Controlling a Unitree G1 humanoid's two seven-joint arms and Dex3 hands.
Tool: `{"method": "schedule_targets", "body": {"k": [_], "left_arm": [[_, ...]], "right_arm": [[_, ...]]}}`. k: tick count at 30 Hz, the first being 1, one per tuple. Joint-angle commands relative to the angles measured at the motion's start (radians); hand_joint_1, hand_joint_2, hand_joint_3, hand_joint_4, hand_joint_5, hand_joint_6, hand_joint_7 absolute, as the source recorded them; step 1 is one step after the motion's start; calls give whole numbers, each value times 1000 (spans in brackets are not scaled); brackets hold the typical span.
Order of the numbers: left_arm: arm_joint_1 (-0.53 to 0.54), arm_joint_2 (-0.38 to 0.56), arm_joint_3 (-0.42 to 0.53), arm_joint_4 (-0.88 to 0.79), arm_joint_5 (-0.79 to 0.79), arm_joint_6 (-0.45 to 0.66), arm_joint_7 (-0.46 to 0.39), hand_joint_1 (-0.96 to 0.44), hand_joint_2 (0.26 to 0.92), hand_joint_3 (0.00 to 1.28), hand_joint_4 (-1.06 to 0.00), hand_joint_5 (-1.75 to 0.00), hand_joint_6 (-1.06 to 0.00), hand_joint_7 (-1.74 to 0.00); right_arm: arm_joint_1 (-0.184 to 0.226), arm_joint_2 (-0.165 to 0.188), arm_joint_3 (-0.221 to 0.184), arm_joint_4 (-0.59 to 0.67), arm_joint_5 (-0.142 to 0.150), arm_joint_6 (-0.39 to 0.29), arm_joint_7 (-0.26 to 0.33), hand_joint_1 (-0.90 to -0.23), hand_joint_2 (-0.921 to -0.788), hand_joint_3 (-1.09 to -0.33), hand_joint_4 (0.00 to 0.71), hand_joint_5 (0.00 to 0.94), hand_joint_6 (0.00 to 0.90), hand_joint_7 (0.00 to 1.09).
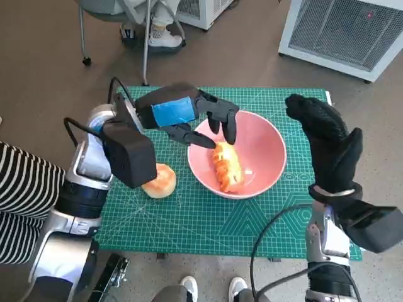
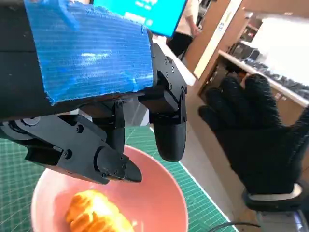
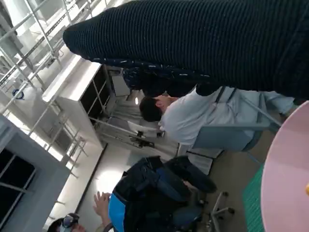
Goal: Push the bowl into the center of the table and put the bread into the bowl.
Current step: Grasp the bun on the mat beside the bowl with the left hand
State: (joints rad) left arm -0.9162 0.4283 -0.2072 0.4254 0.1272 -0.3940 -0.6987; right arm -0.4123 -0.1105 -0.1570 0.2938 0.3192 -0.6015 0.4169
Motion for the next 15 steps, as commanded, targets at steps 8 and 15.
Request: {"method": "schedule_targets", "body": {"k": [8,15], "left_arm": [[65,141,36,-181,2,190,-100,-179,697,37,-189,-158,-207,-261],[150,227,83,-328,-12,258,-118,-332,664,7,-121,-11,-200,-78]], "right_arm": [[35,13,-5,-17,-12,11,-39,-691,-921,-713,193,0,46,410],[30,17,0,-7,-6,10,-38,-691,-921,-713,194,1,48,411]]}}
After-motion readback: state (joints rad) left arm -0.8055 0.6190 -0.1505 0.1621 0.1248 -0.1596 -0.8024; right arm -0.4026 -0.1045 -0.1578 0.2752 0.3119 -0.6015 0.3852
